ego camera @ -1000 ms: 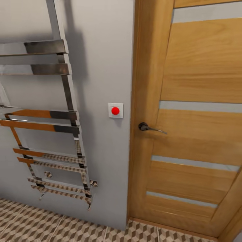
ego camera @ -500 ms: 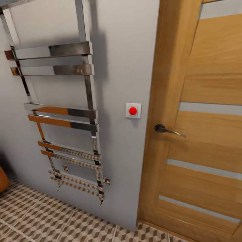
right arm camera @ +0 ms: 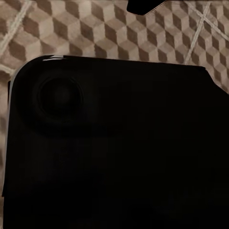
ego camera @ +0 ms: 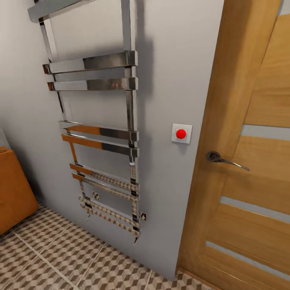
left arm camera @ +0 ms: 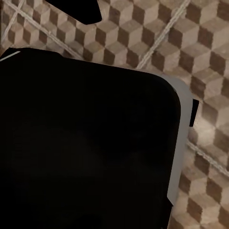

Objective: Take the four mousetraps from the cabinet in the bathroom and place them on the bathroom floor. Make sure all four end up on the same floor surface, and ensure that at least two of them are either under or directly next to the same bathroom sink.

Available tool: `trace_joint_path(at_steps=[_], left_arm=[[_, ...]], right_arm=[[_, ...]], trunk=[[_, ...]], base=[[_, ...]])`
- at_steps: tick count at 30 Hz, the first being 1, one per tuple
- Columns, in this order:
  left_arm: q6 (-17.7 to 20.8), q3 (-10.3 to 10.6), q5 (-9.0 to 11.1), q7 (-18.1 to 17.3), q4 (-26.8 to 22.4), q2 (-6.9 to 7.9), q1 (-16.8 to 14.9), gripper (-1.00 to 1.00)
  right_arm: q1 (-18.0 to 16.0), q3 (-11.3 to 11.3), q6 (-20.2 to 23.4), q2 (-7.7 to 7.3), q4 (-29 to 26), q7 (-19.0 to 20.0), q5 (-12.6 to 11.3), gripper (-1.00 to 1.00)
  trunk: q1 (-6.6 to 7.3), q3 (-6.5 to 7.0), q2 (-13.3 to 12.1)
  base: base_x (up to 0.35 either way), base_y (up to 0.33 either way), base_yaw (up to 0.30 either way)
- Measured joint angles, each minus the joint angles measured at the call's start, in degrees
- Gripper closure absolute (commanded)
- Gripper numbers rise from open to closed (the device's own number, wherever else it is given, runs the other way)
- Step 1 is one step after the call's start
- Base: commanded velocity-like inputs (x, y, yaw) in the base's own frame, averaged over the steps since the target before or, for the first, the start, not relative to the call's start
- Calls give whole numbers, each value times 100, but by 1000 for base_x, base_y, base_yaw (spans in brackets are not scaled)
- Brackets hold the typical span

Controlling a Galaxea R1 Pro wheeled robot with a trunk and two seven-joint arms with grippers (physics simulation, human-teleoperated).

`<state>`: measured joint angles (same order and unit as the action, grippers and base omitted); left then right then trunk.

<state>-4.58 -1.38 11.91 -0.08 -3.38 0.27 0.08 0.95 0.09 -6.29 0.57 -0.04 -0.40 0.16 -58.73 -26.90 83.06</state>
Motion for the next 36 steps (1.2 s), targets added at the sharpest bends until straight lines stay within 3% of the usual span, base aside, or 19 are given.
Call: trace_joint_path(at_steps=[36], left_arm=[[2,1,-1,0,0,0,0,-100]], right_arm=[[0,0,-1,2,-1,0,0,-100]], trunk=[[0,0,0]], base=[[0,0,270]])
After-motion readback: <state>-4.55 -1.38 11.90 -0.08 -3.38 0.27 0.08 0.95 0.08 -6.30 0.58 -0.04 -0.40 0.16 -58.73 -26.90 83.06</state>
